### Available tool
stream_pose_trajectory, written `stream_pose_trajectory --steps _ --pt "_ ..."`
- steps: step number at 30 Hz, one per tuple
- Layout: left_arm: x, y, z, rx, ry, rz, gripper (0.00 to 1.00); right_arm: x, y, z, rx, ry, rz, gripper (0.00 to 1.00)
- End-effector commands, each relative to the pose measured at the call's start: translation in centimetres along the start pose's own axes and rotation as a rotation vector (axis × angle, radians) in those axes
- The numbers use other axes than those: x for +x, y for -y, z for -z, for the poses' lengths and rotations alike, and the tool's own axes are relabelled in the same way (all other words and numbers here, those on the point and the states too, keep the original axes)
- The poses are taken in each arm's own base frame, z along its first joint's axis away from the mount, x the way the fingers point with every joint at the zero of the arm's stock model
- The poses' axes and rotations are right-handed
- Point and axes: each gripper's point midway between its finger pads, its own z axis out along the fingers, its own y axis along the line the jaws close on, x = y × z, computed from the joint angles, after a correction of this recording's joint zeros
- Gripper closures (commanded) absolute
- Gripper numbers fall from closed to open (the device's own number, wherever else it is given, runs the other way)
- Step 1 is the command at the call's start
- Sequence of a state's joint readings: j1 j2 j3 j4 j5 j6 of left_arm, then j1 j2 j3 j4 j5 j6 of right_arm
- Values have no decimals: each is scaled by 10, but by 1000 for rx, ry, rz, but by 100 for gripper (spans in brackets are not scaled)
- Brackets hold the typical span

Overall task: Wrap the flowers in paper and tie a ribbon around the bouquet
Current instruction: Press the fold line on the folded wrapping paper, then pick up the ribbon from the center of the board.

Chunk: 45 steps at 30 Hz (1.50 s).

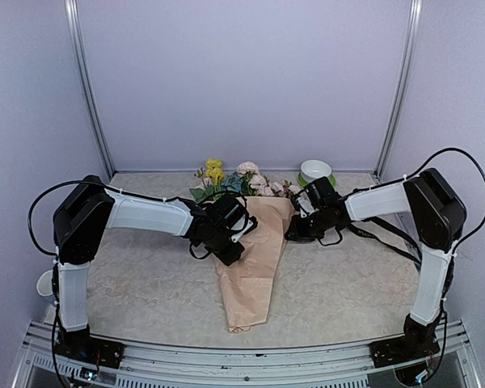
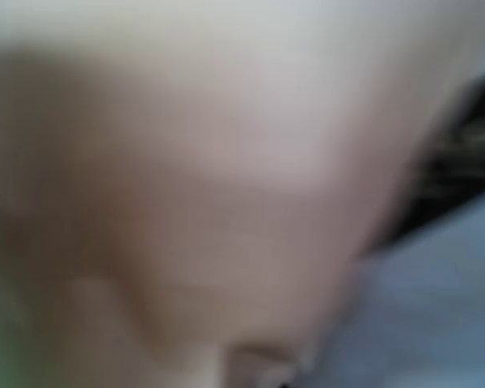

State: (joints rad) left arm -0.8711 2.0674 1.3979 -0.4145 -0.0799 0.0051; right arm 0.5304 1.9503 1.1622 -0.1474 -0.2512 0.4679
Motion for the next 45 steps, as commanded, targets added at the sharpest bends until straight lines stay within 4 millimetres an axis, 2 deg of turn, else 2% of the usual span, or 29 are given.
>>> stream_pose_trajectory --steps 1,4,6,7,9,11,12,13,14,16,20,23,26,29,30,31,34,37,39,41,43,45 --pt "21 1 -9 -15 -80 -37 72 -20 37 41 139 54 -10 79" --pt "20 3 -9 -23 -80 -47 72 -40 73 72 240 99 -60 79" --pt "20 3 -8 -31 -77 -51 72 -45 106 92 352 102 -100 76" --pt "20 3 -7 -33 -75 -52 72 -44 121 100 412 95 -112 70" --pt "20 3 -8 -34 -73 -53 72 -38 146 111 497 63 -131 48" --pt "19 3 -8 -33 -72 -55 71 -32 157 112 502 29 -137 31" --pt "20 3 -8 -30 -75 -56 72 -31 162 111 501 18 -137 27" --pt "19 3 -8 -31 -73 -57 72 -31 167 108 506 8 -134 11" --pt "20 3 -9 -30 -75 -59 71 -33 172 106 509 2 -129 5" --pt "20 4 -9 -31 -78 -59 71 -37 174 96 481 -17 -119 4" --pt "20 4 -8 -33 -78 -55 71 -56 175 75 433 -38 -51 12" --pt "20 4 -8 -32 -76 -53 71 -66 180 62 428 -52 -8 24" --pt "20 4 -9 -33 -78 -54 71 -66 189 53 444 -91 13 59" --pt "20 3 -9 -35 -78 -55 71 -65 193 52 460 -112 37 84" --pt "20 4 -9 -33 -78 -55 71 -67 192 54 460 -109 48 94" --pt "19 4 -8 -32 -77 -55 71 -70 190 59 461 -101 61 100" --pt "19 4 -9 -32 -77 -54 71 -84 184 79 480 -57 80 100" --pt "19 4 -9 -30 -78 -55 71 -112 161 124 483 61 100 100" --pt "19 4 -9 -31 -78 -55 71 -133 135 161 442 167 120 100" --pt "20 4 -9 -31 -79 -55 71 -154 100 205 370 300 165 100" --pt "20 5 -9 -28 -79 -55 71 -171 54 259 263 460 251 100" --pt "20 4 -9 -29 -79 -54 70 -177 6 318 157 632 356 100"
